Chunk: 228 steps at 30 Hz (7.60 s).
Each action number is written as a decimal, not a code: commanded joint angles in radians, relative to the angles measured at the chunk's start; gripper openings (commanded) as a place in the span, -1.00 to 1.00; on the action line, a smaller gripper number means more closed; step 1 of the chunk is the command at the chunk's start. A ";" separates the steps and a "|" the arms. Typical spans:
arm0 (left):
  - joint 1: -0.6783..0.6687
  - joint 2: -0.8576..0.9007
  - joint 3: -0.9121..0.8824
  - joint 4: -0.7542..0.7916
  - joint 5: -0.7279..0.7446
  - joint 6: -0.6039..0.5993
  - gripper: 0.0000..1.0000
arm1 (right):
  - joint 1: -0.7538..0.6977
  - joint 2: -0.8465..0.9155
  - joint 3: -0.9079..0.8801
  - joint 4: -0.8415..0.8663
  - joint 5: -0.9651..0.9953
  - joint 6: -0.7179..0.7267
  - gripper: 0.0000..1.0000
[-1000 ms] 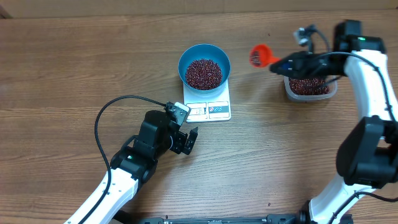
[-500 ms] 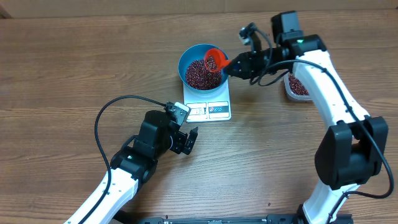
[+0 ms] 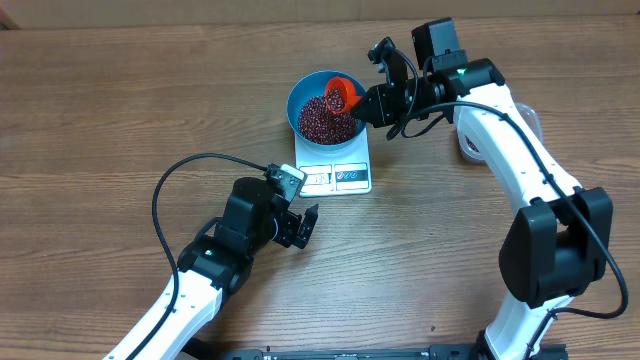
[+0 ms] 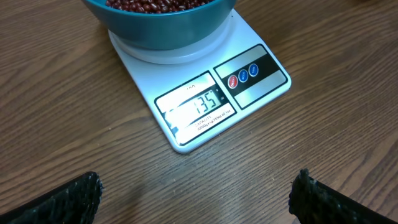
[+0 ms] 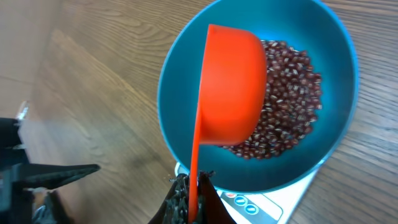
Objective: Scoop item into bowl and weigh 150g on scale
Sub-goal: 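Tip the scoop gradually to pour beans into the teal bowl, then hold the red scoop tilted over the teal bowl, trickling beans in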
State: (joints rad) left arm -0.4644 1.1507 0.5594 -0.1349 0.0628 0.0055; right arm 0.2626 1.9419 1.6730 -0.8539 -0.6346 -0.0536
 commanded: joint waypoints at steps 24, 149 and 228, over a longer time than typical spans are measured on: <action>-0.001 0.007 -0.002 0.000 -0.011 -0.006 0.99 | 0.161 -0.050 0.117 -0.068 0.479 -0.035 -0.93; -0.001 0.007 -0.002 0.000 -0.011 -0.006 0.99 | 0.163 -0.053 0.135 -0.118 0.499 -0.205 -0.93; -0.001 0.007 -0.002 0.000 -0.011 -0.006 0.99 | 0.191 -0.053 0.135 -0.125 0.562 -0.288 -0.93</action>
State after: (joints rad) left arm -0.4644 1.1507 0.5594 -0.1349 0.0628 0.0055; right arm 0.4522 1.9305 1.7744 -0.9817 -0.0639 -0.3408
